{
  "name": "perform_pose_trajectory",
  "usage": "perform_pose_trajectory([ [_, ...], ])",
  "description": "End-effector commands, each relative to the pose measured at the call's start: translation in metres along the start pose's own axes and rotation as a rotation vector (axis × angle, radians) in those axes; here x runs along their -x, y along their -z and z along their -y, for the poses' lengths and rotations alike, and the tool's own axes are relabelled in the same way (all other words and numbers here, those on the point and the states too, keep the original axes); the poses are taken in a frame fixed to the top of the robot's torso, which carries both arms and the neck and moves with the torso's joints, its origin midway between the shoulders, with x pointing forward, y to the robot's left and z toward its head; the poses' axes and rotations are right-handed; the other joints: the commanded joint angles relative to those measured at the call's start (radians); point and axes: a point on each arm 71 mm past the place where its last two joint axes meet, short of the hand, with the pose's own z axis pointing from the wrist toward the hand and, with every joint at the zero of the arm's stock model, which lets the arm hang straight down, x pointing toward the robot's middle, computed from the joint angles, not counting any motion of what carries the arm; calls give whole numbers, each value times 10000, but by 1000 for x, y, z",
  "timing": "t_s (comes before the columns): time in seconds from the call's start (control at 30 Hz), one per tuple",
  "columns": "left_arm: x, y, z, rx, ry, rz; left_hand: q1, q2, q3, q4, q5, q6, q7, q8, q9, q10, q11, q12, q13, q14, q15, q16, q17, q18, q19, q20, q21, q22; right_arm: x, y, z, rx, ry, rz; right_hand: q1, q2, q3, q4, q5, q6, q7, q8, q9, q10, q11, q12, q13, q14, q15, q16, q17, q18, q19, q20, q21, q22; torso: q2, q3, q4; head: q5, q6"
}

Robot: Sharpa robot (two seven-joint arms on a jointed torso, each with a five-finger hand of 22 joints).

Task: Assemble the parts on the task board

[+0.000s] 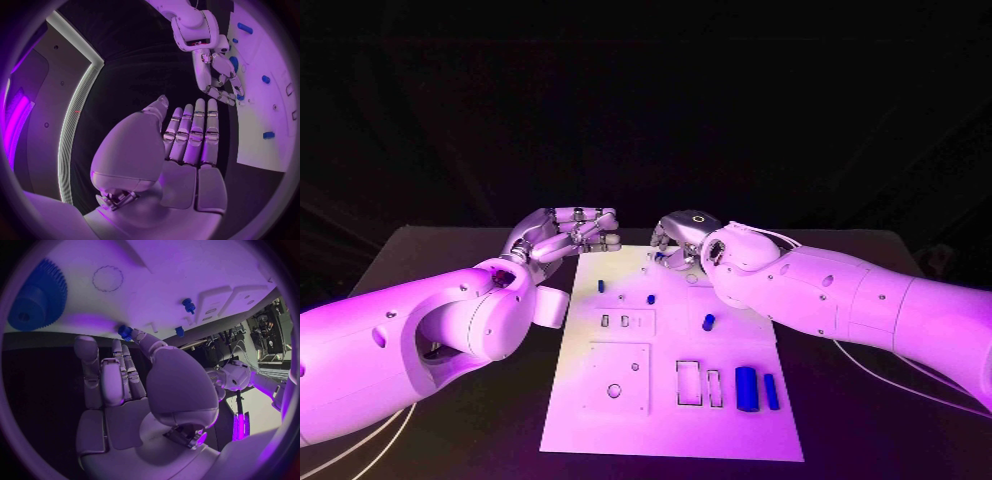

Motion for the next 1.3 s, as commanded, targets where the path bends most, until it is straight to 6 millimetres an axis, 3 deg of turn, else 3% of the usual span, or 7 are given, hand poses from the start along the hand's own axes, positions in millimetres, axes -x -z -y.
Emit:
perform_pose_trajectory([
  [0.03,-1,0,1,-64,35,-115,10,-72,-40,-21,5,1,116,-37,-9,2,39,-61,-15,-63,19,-66,17,122,-99,-4,-47,-11,3,3,1,155,-37,269,28,-69,-69,-30,75,85,23,15,18,-115,40,-9,-30,430,20,56,-20,4,12,12,-7,-17,-11,2,-29,28,6],
  [0.37,2,0,1,-57,9,-58,10,-65,-35,-22,6,-1,114,-39,-9,0,39,-61,-15,-60,20,-69,19,123,-99,-4,-48,-13,9,15,12,200,-150,305,-59,-180,-249,31,94,62,54,-37,23,-259,65,-12,-61,419,45,38,-55,16,-30,34,-80,-69,-37,6,-100,55,-3],
  [0.63,3,0,1,-37,20,-72,10,-65,-35,-22,6,-1,114,-39,-9,0,39,-61,-15,-60,20,-69,19,123,-99,-4,-48,-13,8,17,19,115,-315,-95,-6,-93,-299,90,189,313,82,31,87,20,45,208,-23,444,36,143,34,-1,36,38,-6,82,-19,5,-65,34,29],
  [0.9,1,0,1,-21,46,-130,11,-62,-32,-25,6,-1,113,-39,-9,-1,39,-61,-15,-57,20,-72,20,123,-99,-4,-48,-14,3,8,17,-201,-752,-597,-93,-85,-492,249,-22,525,5,54,134,907,-161,936,376,462,-113,234,98,4,65,-69,0,159,-8,-9,-41,10,24],
  [1.3,0,-1,1,1,67,-139,-12,-23,-16,-7,5,-1,114,-40,-8,-4,39,-59,-14,-50,20,-83,25,125,-99,-2,-51,-20,-2,0,13,-556,-777,-1134,-82,-73,-941,437,-42,584,-61,17,142,530,-253,2144,1425,411,-196,201,27,17,-18,-159,-192,107,-13,-6,-59,39,-25],
])
